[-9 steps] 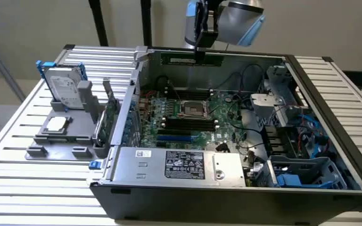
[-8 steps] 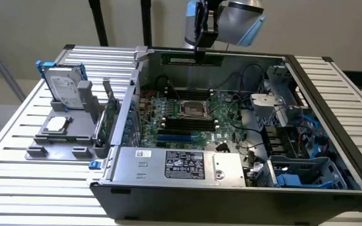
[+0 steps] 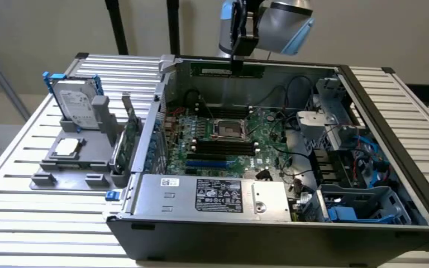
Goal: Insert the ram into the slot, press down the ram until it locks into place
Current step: 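Insert the ram into the slot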
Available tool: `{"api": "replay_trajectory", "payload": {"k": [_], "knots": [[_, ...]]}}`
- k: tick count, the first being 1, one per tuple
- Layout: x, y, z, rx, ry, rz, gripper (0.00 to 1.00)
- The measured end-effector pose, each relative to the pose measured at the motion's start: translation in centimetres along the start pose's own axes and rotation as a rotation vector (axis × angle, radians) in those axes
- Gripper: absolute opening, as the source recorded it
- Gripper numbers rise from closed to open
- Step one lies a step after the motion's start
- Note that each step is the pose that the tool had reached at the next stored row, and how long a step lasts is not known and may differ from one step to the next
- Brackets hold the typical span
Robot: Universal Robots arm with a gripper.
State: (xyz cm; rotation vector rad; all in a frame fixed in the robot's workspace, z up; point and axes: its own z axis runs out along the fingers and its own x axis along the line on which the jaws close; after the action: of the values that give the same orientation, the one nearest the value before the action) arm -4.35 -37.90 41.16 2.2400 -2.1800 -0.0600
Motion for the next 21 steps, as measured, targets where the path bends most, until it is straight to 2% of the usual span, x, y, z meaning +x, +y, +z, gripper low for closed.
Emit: {"api": "replay_trajectory", "payload": {"k": [6, 21], "knots": [[0.0, -0.01, 0.00, 0.0000, 0.0008, 0.000, 0.13], [0.1, -0.48, 2.70, -0.0001, 0.0015, 0.000, 0.13]]}}
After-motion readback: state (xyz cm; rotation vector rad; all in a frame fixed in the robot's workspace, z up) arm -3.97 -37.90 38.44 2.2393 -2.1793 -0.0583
